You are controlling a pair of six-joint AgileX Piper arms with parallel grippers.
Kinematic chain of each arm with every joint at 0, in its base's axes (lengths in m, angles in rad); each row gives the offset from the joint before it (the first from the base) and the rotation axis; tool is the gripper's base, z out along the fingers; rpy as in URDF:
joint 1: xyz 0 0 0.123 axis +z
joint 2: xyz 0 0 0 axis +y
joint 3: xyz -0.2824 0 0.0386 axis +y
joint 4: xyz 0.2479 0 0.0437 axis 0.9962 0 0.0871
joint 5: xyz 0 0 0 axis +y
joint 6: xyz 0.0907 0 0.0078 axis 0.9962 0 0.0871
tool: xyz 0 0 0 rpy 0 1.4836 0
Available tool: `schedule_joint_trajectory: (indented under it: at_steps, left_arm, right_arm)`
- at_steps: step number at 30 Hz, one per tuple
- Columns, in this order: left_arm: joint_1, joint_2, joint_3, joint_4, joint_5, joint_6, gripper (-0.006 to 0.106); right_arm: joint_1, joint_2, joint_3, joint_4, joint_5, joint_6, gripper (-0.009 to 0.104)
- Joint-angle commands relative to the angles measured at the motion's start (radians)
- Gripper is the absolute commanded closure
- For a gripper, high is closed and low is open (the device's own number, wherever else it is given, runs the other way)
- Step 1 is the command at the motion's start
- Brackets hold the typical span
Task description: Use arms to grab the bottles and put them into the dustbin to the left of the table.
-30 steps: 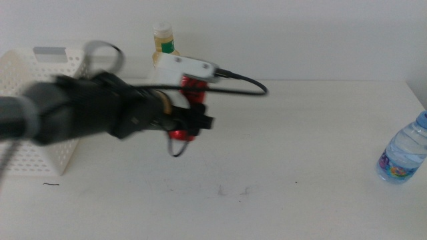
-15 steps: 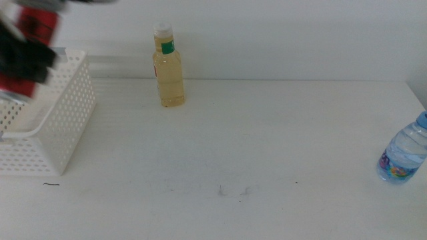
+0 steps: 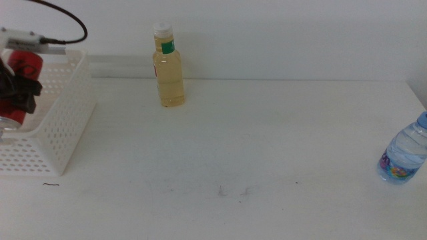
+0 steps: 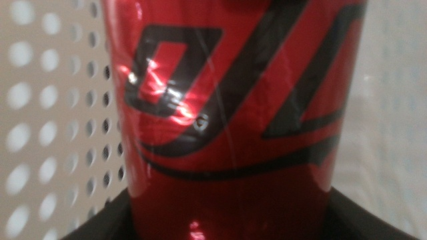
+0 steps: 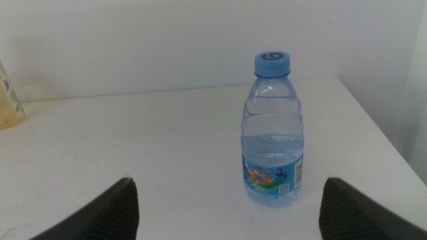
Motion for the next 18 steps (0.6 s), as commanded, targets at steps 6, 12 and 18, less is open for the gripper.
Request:
schedule_joint_trajectory:
  at_steps: [6,12,18]
  left_arm:
    - [0.001,0.080,-0.015,-0.027,-0.106,0.006,0.058]
    - [-0.003,0.044,-0.017,0.037,-0.070,-0.077,0.011]
    - [-0.060,-0.139,-0.014,0.065,0.017,-0.173,0.007]
  right_arm:
    - [-0.003,-0.004,0.004,-0.008,-0.010,-0.004,0.014]
    - [-0.003,-0.004,0.004,-0.008,-0.010,-0.004,0.014]
    - [-0.003,-0.004,0.004,-0.008,-0.010,-0.004,0.014]
